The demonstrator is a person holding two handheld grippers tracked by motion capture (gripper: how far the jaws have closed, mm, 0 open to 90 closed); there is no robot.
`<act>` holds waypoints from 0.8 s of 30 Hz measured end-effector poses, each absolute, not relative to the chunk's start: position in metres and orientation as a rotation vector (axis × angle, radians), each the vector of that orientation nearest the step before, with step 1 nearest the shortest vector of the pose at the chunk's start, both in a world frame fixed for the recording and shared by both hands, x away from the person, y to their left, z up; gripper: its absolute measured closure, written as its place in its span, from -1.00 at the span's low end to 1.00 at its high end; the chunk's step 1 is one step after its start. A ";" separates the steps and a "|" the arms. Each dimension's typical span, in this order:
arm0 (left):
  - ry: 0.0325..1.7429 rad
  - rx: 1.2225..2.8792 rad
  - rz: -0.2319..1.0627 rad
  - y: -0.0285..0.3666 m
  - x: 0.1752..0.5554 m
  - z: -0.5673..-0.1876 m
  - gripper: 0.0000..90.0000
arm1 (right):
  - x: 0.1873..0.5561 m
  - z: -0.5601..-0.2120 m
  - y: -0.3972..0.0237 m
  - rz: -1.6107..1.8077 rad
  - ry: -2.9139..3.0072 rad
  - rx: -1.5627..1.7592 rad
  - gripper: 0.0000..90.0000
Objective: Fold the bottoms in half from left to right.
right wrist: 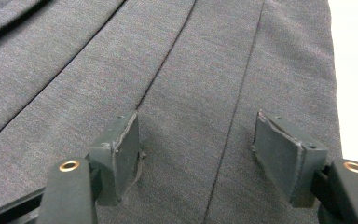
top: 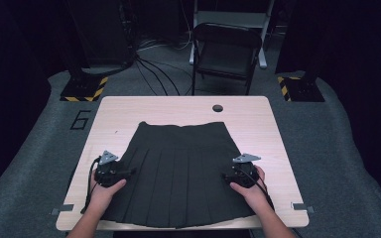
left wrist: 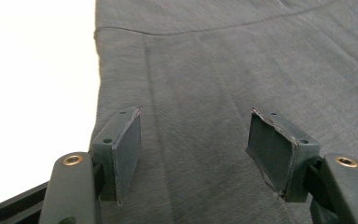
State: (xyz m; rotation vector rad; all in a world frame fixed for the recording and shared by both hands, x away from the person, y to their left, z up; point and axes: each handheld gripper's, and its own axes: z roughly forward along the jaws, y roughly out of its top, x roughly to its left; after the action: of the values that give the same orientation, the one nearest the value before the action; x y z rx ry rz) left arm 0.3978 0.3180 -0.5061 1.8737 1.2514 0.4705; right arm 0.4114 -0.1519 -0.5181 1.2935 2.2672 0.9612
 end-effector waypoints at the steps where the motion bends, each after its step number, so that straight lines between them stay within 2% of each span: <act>1: 1.263 1.863 0.468 0.320 0.398 -0.505 -0.22 | 0.412 -0.518 -0.152 0.962 2.268 1.292 -0.31; 12: 1.344 1.797 0.485 0.341 0.398 -0.502 -0.13 | 0.411 -0.519 -0.152 0.971 2.261 1.290 -0.31; 17: 1.385 1.773 0.488 0.351 0.399 -0.503 -0.01 | 0.412 -0.519 -0.152 0.974 2.261 1.289 -0.31; 24: 1.423 1.773 0.511 0.357 0.400 -0.508 0.06 | 0.412 -0.519 -0.152 0.975 2.263 1.288 -0.31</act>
State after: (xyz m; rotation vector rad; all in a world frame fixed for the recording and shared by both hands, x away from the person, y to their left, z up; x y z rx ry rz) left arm 0.4001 0.3572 -0.5076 1.7726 1.4227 0.5105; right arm 0.4117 -0.1517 -0.5191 1.2877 2.2628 0.9745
